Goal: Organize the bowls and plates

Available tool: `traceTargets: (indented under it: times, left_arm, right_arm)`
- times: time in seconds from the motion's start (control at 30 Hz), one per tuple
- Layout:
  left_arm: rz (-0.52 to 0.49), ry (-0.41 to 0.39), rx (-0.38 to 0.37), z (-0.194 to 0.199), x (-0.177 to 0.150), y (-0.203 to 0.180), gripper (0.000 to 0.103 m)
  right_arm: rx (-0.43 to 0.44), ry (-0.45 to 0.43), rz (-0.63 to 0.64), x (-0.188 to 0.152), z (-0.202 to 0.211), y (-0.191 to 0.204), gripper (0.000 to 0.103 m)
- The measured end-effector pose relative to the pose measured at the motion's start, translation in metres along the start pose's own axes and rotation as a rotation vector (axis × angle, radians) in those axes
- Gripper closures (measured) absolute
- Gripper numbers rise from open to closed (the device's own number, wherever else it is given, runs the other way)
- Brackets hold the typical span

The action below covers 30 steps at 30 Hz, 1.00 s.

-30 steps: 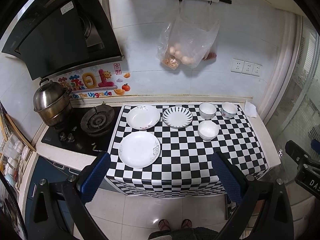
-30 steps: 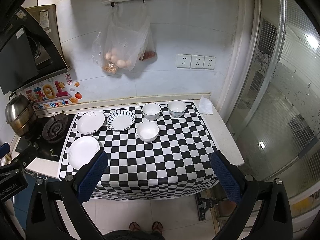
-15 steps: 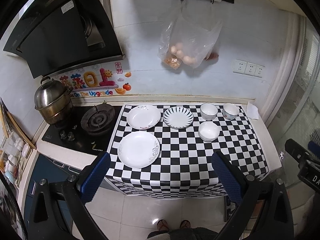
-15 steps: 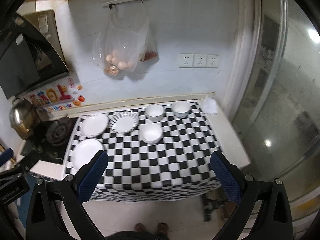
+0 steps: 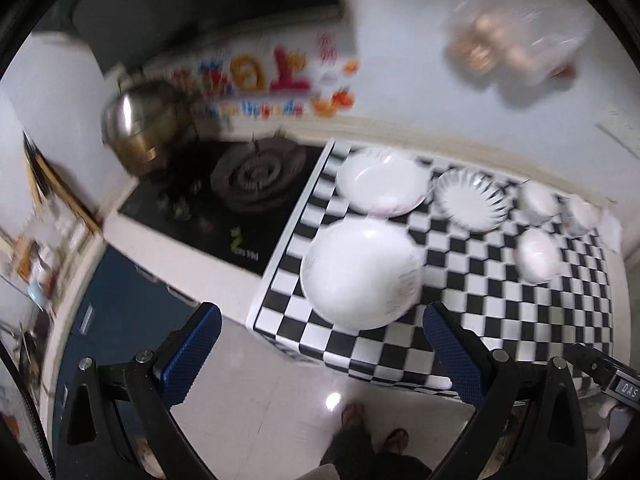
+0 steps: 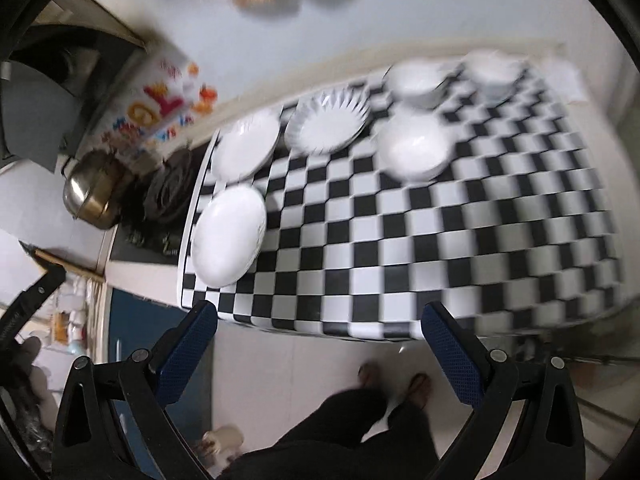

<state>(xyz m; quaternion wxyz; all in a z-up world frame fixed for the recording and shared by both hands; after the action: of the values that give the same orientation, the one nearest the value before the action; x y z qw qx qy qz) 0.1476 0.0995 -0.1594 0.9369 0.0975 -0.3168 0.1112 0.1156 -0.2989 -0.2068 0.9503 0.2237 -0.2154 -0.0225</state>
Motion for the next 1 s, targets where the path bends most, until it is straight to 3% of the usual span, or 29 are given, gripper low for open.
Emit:
traceTargets:
  times: [0.27,0.37,0.43,0.53,0.6,0.7,0.77,1.0]
  left_arm:
    - [0.061,0.280,-0.099,-0.178,0.001,0.034,0.001]
    - [0.057,0.344,-0.134,-0.231,0.005,0.043,0.013]
    - [0.053,0.389,-0.152,-0.263,0.006,0.047,0.029]
    - [0.043,0.461,-0.180,-0.303,0.005,0.049,0.043]
    - [0.015,0.491,-0.214,-0.319,0.003,0.043,0.046]
    - [-0.031,0.509,-0.263,-0.328,0.000,0.029,0.071]
    - [-0.052,0.492,-0.280,-0.323,0.000,0.021,0.072]
    - [-0.101,0.492,-0.268,-0.291,-0.002,-0.007,0.073]
  right_arm:
    - [0.028,0.183,0.025,0.033,-0.180,0.040,0.003]
    - [0.014,0.237,0.008,0.046,-0.233,0.055,0.008]
    - [0.013,0.286,-0.018,0.055,-0.270,0.061,0.018]
    - [0.013,0.339,-0.030,0.062,-0.312,0.072,0.031]
    - [0.015,0.367,-0.025,0.063,-0.332,0.078,0.036]
    - [0.007,0.414,-0.025,0.061,-0.353,0.085,0.051]
    - [0.016,0.434,-0.030,0.056,-0.359,0.087,0.083]
    - [-0.009,0.411,-0.002,0.051,-0.346,0.081,0.086]
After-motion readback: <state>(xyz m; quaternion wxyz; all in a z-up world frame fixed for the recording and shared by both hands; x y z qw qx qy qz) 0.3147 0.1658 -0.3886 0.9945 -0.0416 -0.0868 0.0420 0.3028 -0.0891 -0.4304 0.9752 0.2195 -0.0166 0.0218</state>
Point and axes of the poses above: each gripper's, at about its wrist camera, not at the fingertips, and z roughly against the way its jaws point, y to its left, x to its top, the point moved 2 cm from there along -z, roughly the way its jaws point, and after that the axes turned 7 degrees about -y, right-handed, at the moved point
